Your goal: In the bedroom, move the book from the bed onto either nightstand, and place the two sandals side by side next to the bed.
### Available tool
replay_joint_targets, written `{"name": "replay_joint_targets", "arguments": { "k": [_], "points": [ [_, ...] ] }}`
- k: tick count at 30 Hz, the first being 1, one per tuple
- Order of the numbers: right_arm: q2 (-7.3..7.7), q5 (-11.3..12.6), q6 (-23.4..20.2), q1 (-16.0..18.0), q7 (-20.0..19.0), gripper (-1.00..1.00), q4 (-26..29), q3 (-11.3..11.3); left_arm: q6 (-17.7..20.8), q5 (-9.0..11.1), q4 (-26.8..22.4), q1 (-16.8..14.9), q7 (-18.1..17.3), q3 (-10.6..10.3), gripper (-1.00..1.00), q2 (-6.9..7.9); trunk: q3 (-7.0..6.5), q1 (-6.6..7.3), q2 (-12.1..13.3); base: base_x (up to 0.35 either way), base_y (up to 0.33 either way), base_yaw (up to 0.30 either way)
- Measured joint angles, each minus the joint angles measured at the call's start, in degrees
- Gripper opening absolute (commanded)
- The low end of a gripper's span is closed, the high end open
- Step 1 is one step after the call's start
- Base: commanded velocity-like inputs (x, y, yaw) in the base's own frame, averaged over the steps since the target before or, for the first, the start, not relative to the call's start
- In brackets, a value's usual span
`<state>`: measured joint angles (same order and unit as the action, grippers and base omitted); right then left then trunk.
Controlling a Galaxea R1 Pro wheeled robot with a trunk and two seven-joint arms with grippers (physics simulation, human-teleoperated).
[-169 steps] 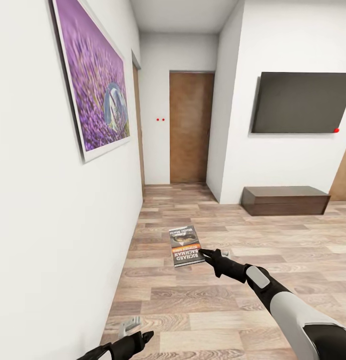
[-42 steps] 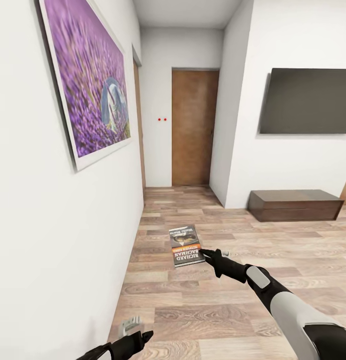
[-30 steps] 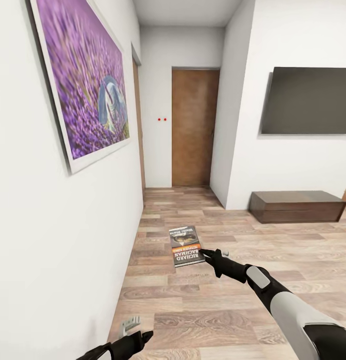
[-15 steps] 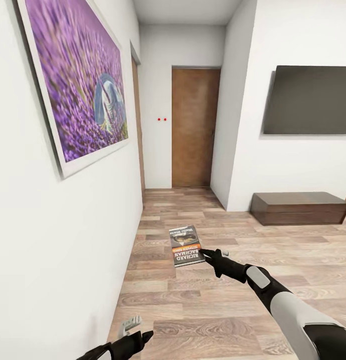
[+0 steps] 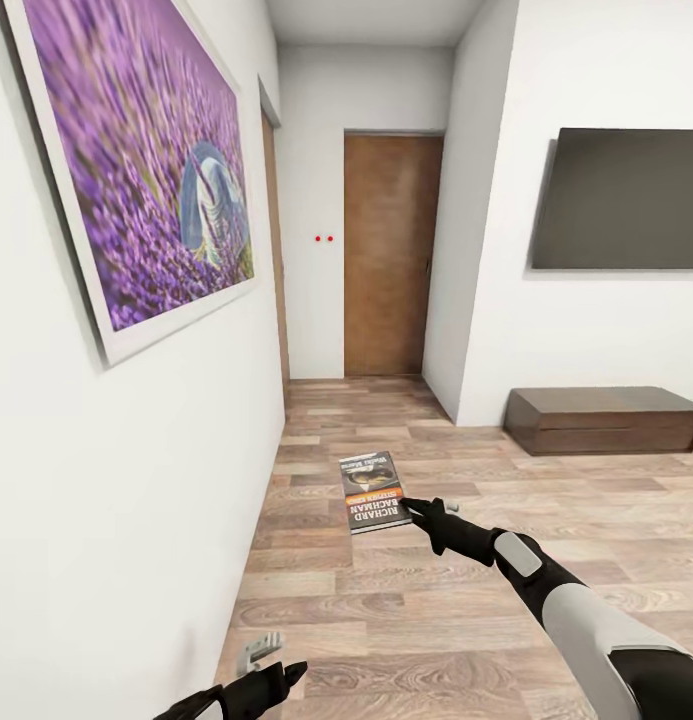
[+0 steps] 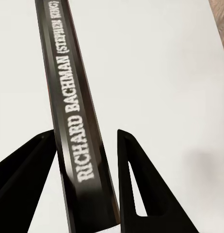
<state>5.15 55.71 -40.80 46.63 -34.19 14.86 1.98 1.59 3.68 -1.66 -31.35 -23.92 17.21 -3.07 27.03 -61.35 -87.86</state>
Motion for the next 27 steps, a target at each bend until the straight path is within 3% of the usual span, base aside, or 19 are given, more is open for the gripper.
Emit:
{"name": "replay_joint_targets", "arguments": {
  "k": [27],
  "points": [
    [0.60, 0.0, 0.0, 0.0, -0.1, -1.00, 0.0, 0.0, 0.0, 0.0, 0.0, 0.0, 0.0, 0.0, 1.00, 0.00, 0.00, 0.00, 0.0, 0.142, 0.000, 0.000]
  ]
}}
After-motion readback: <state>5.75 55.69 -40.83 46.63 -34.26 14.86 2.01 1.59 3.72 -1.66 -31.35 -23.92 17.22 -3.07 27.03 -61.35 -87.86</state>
